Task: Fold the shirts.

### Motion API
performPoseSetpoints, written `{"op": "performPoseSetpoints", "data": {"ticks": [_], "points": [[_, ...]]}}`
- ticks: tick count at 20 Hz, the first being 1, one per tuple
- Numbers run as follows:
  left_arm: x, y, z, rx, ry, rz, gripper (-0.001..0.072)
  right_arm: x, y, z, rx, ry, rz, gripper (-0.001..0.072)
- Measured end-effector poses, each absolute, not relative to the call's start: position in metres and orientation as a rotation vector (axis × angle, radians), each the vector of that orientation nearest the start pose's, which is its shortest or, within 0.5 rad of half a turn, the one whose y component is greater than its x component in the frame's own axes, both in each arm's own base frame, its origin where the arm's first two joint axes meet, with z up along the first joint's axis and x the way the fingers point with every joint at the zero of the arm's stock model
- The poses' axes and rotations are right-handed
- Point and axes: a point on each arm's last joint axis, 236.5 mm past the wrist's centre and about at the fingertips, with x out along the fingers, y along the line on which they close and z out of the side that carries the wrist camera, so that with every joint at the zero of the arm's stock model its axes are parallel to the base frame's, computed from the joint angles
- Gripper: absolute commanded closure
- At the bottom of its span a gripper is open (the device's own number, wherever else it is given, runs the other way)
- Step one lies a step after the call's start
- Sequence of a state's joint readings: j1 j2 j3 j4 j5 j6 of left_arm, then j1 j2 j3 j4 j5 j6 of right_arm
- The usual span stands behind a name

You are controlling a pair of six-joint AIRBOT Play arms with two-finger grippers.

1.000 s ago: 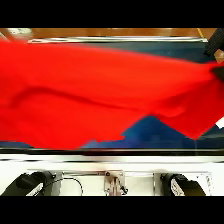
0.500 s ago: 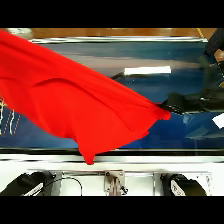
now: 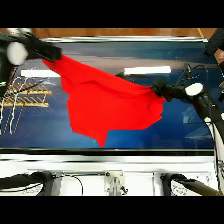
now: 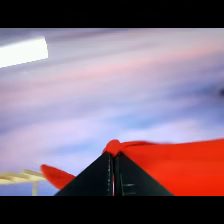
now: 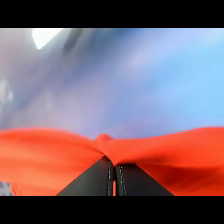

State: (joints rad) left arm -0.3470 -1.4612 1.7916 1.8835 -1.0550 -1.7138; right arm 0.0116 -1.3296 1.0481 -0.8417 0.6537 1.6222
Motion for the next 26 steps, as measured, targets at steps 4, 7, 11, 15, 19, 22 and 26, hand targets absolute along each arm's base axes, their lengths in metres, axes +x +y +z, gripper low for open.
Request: {"op": "performPoseSetpoints", "data": {"ticks": [4, 7, 11, 15, 19, 22, 26], "points": [[0.519, -0.137, 0.104, 0.149, 0.921, -0.080, 0.0404, 0.471, 0.125, -0.008, 0.795, 0.966, 0.125, 0.0361], [0.497, -0.136, 0.062, 0.135, 1.101, -0.066, 0.0043, 0.473, 0.129, -0.008, 0.783, 0.973, 0.142, 0.0135], [0.465, -0.100, 0.059, 0.170, 1.257, -0.043, 0.0104, 0.469, 0.098, 0.028, 0.706, 0.962, 0.193, 0.0135], [0.428, -0.076, 0.061, 0.037, 1.394, -0.119, 0.0105, 0.431, 0.029, 0.042, 0.532, 1.046, 0.138, 0.0135], [0.369, -0.078, 0.025, -0.184, 1.568, -0.237, 0.0104, 0.378, -0.037, 0.026, 0.412, 1.208, 0.024, 0.0135], [0.325, -0.082, -0.016, -0.339, 1.637, -0.253, 0.0185, 0.358, -0.049, 0.016, 0.437, 1.260, 0.010, 0.0135], [0.303, -0.100, -0.057, -0.521, 1.601, -0.275, 0.0204, 0.351, -0.038, 0.008, 0.496, 1.271, 0.062, 0.0135]]}}
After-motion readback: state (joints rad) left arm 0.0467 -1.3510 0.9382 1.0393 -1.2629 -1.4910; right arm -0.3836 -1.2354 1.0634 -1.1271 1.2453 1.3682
